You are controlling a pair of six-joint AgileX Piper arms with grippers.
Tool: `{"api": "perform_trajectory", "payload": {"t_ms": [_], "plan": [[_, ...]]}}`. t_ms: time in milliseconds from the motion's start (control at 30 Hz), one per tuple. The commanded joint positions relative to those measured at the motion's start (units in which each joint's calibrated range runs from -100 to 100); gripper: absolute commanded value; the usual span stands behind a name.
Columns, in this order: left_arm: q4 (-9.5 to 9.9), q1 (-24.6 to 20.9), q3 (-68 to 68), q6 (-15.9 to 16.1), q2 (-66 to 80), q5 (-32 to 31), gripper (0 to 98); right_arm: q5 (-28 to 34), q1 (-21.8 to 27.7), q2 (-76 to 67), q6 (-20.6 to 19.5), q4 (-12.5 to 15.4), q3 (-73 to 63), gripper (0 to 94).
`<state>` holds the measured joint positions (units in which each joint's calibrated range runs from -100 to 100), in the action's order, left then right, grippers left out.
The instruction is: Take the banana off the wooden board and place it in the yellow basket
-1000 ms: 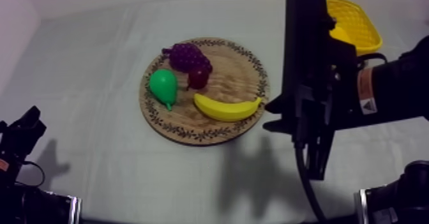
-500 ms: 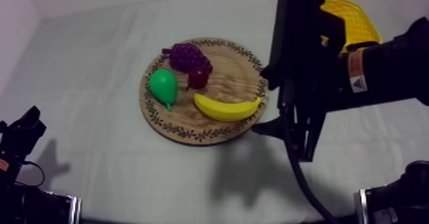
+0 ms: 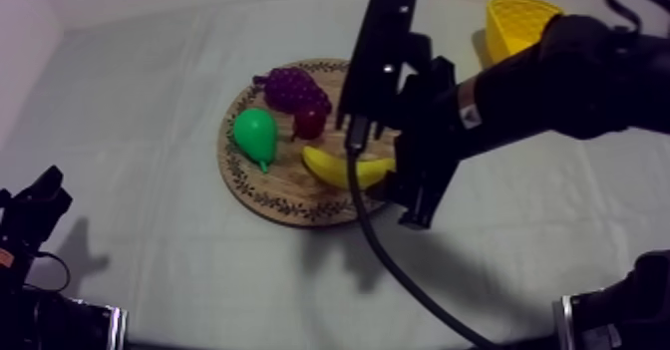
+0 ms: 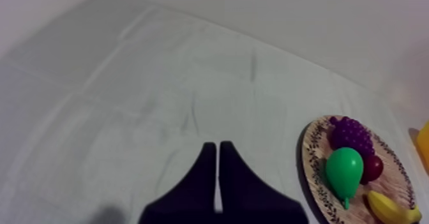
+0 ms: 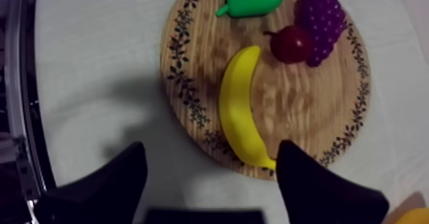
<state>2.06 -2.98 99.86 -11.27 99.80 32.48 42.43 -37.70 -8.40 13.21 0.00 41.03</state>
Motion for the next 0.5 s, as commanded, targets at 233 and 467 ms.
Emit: {"api": "perform_trajectory", "payload": {"t_ms": [233, 467], "plan": [[0.01, 0.0, 0.0, 0.0, 0.0, 0.0, 0.1, -0.9, 1.1, 14.1, -0.8, 0.1, -6.1, 56.5], [0.01, 0.0, 0.0, 0.0, 0.0, 0.0, 0.1, -1.2, 1.9, 23.2, -1.5, -0.5, -11.1, 56.3]]}}
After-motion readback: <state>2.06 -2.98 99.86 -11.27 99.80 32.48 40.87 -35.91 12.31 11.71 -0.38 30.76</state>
